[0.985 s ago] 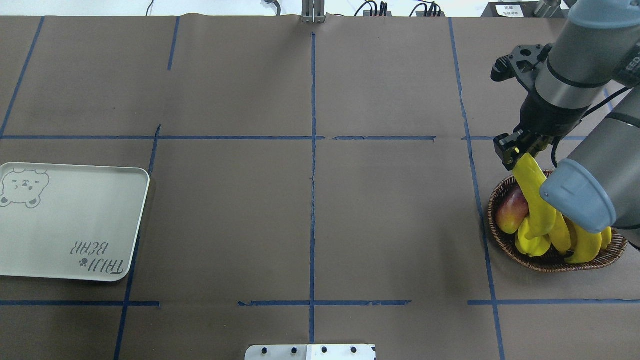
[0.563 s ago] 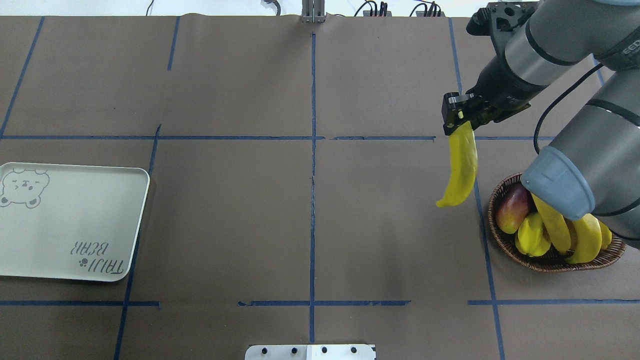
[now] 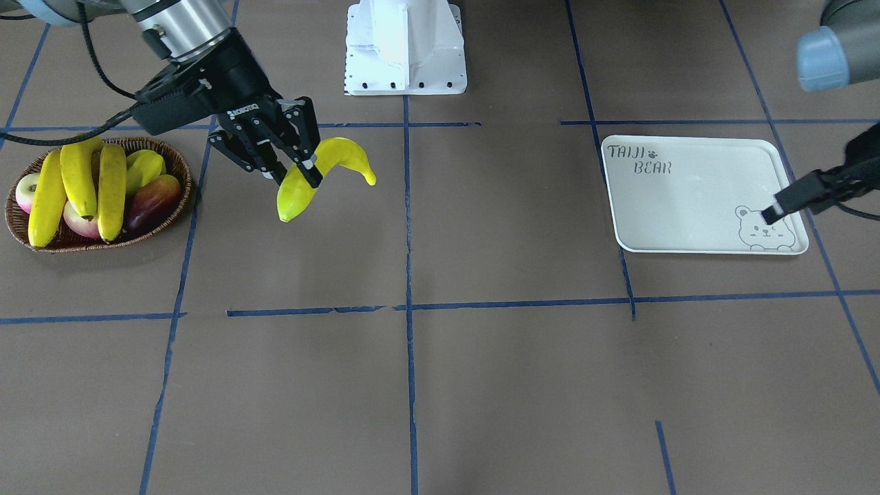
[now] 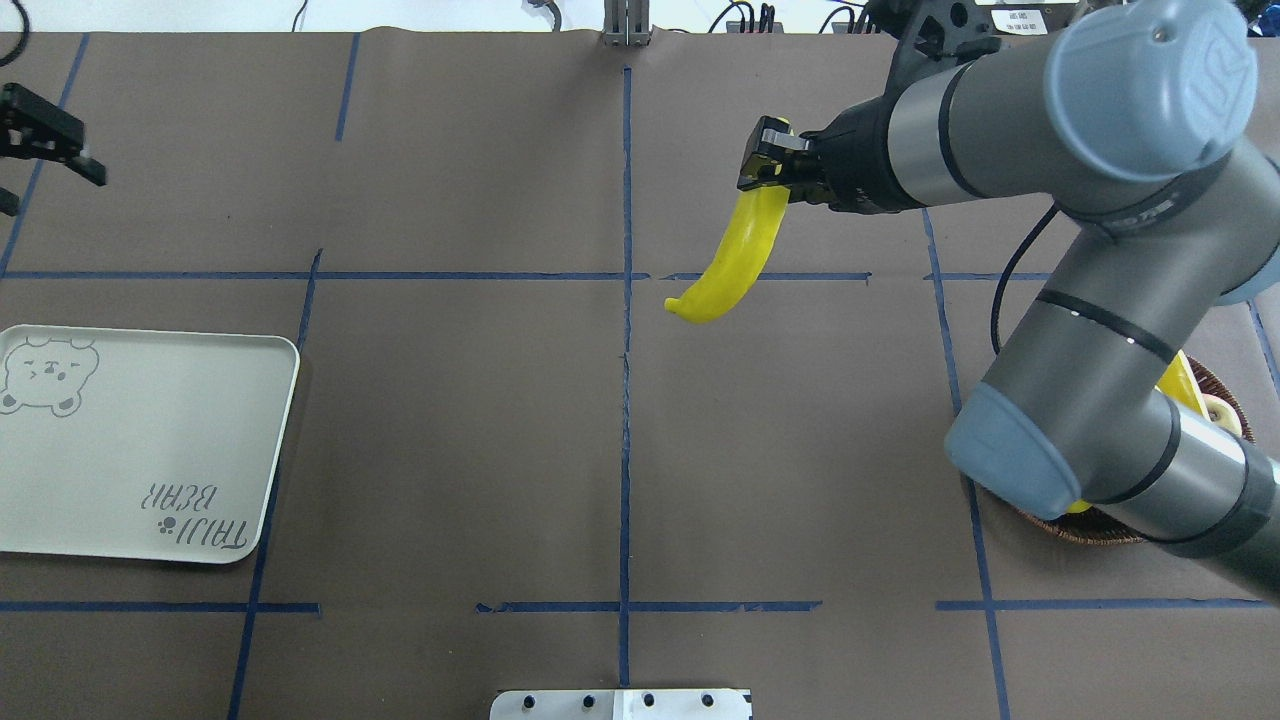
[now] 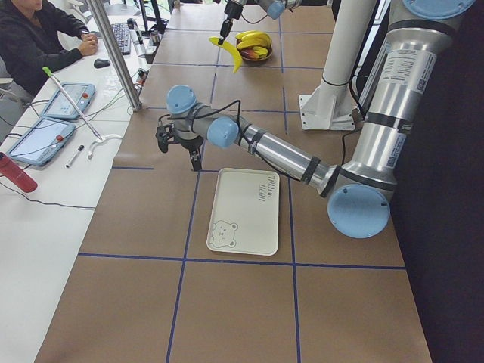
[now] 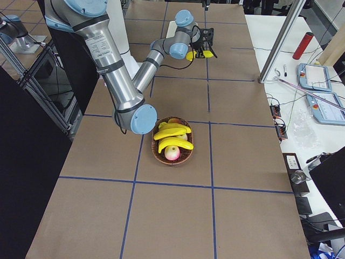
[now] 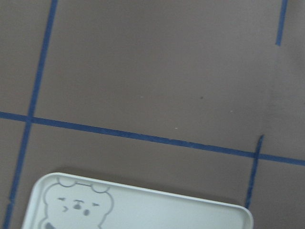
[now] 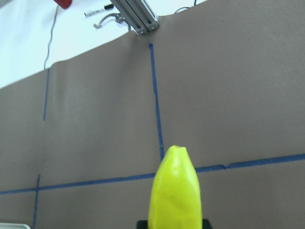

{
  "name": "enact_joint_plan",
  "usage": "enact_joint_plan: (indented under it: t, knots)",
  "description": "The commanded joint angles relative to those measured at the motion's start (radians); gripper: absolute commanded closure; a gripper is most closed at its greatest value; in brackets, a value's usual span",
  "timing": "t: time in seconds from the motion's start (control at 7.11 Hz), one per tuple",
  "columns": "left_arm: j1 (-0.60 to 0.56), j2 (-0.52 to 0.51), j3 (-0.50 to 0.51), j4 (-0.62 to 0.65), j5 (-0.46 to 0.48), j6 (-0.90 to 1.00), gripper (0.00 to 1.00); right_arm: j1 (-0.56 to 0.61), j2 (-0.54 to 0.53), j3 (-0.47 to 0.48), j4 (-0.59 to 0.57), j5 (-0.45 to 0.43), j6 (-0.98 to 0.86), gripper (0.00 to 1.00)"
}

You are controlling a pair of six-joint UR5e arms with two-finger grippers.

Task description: Transfer all bananas from basket to plate

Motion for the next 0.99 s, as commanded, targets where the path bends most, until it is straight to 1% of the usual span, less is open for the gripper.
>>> enact_joint_plan:
  t: [0.0,0.14,0.28,0.42,0.56,0.7,0.84]
  knots:
    - [0.182,-0.173,-0.012,-0.084,0.070,-0.458,0.00,-0.190,0.046,0.000,0.021,-0.416,0.037,1.00]
    - [0.239,-0.215,-0.007,-0.180,0.123,-0.680,0.00,-0.217,0.054,0.000,0.018,-0.479,0.074,1.00]
    - [0.279,-0.218,-0.004,-0.310,0.182,-0.934,0.00,-0.234,0.054,0.000,0.017,-0.547,0.094,1.00]
    - [0.324,-0.220,-0.003,-0.383,0.253,-1.183,0.00,-0.246,0.054,-0.001,0.012,-0.611,0.096,0.99]
    - [0.367,-0.243,-0.004,-0.387,0.304,-1.348,0.00,-0.252,0.053,-0.001,0.007,-0.659,0.094,0.99]
    - [0.410,-0.278,-0.004,-0.385,0.333,-1.489,0.00,-0.272,0.051,-0.007,0.006,-0.714,0.093,0.99]
    - [0.457,-0.324,0.002,-0.382,0.383,-1.609,0.00,-0.290,0.054,-0.009,0.004,-0.745,0.093,0.99]
